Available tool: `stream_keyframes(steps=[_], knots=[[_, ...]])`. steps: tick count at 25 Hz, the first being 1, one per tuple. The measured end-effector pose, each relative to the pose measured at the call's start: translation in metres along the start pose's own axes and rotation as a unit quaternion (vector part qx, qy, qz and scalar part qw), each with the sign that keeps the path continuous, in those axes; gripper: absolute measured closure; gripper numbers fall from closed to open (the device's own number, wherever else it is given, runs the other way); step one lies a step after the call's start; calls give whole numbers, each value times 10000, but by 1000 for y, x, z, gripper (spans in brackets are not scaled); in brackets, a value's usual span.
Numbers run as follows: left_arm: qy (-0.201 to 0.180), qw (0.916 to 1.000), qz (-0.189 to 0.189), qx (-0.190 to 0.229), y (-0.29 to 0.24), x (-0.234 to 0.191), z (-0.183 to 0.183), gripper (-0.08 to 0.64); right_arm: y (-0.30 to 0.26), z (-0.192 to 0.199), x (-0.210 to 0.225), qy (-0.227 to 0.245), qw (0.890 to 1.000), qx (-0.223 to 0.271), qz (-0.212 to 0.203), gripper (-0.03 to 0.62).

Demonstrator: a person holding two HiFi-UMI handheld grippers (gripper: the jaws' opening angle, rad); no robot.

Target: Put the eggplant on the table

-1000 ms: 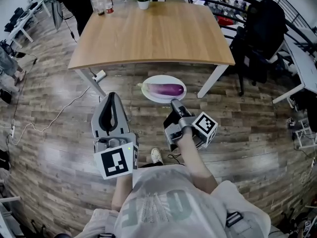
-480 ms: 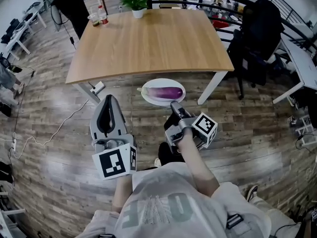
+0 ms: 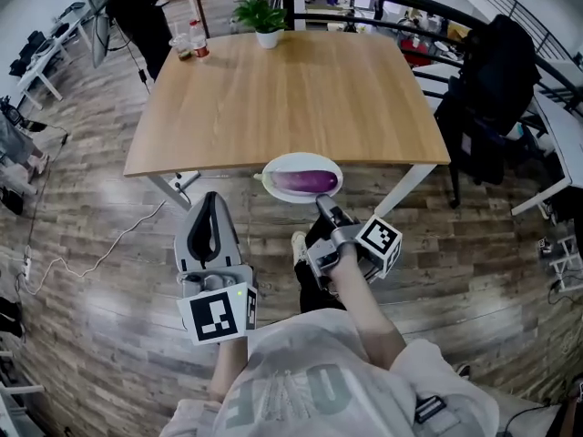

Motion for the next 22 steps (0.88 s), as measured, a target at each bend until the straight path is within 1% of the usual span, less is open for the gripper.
stream_keyframes(steps=[4, 7, 12, 17, 22], knots=[[14, 9998, -192, -49, -38, -24, 12, 551, -44, -10, 4, 90, 9998, -121, 86, 568], [-28, 9996, -268, -35, -77, -36, 17, 551, -81, -21, 1, 104, 9997, -204, 95, 567], [-34, 9996, -285, 12, -160, -46, 27, 551, -152, -60, -7, 255, 9992, -265, 129, 567], [1, 9994, -300, 144, -242, -53, 29, 551, -220, -99, -15, 354, 9984, -439, -66, 568], [-22, 9986, -468, 227, -304, -74, 34, 551, -276, -121, -14, 386, 9978, -532, -37, 568]])
Point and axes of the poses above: the fingertips, and each gripper's own axes: y backward along the fingers, x to its right, z out of its underside, the point moved 1 cm from there along y, backward along the fingers, and after that the axes turned 10 degrees about y, right-handed, at the moved point
